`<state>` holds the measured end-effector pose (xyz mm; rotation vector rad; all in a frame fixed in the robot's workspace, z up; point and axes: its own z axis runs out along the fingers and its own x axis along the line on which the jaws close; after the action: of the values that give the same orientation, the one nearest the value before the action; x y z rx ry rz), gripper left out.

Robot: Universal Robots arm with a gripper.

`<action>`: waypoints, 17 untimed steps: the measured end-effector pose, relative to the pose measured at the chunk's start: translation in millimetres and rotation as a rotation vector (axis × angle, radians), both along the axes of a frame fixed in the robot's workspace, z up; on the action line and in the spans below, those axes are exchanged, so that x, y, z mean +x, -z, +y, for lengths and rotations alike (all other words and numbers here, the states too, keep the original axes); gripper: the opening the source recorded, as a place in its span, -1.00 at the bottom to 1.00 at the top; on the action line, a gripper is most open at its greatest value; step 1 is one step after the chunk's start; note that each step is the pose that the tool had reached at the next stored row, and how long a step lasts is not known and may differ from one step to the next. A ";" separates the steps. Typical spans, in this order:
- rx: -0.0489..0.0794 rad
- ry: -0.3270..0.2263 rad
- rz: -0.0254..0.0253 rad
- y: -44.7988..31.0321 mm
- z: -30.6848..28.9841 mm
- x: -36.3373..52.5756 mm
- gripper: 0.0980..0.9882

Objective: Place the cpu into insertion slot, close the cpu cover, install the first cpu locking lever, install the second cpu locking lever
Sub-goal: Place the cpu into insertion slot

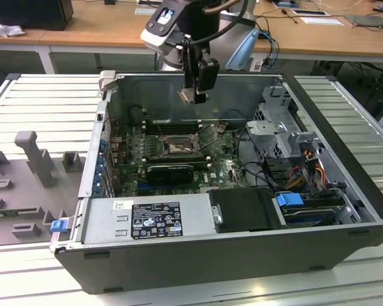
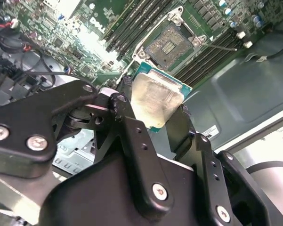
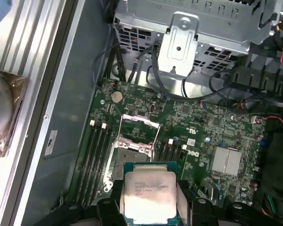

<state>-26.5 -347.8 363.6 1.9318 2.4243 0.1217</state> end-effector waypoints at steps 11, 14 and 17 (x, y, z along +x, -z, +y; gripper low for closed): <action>0.000 0.129 0.0000 11.2 0.0 -1.1 -0.03; 0.000 0.129 0.0000 15.3 0.0 -1.2 -0.03; 0.000 0.129 0.0000 19.1 0.0 -1.2 -0.03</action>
<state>-27.7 -347.8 344.5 2.0811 2.2908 0.1173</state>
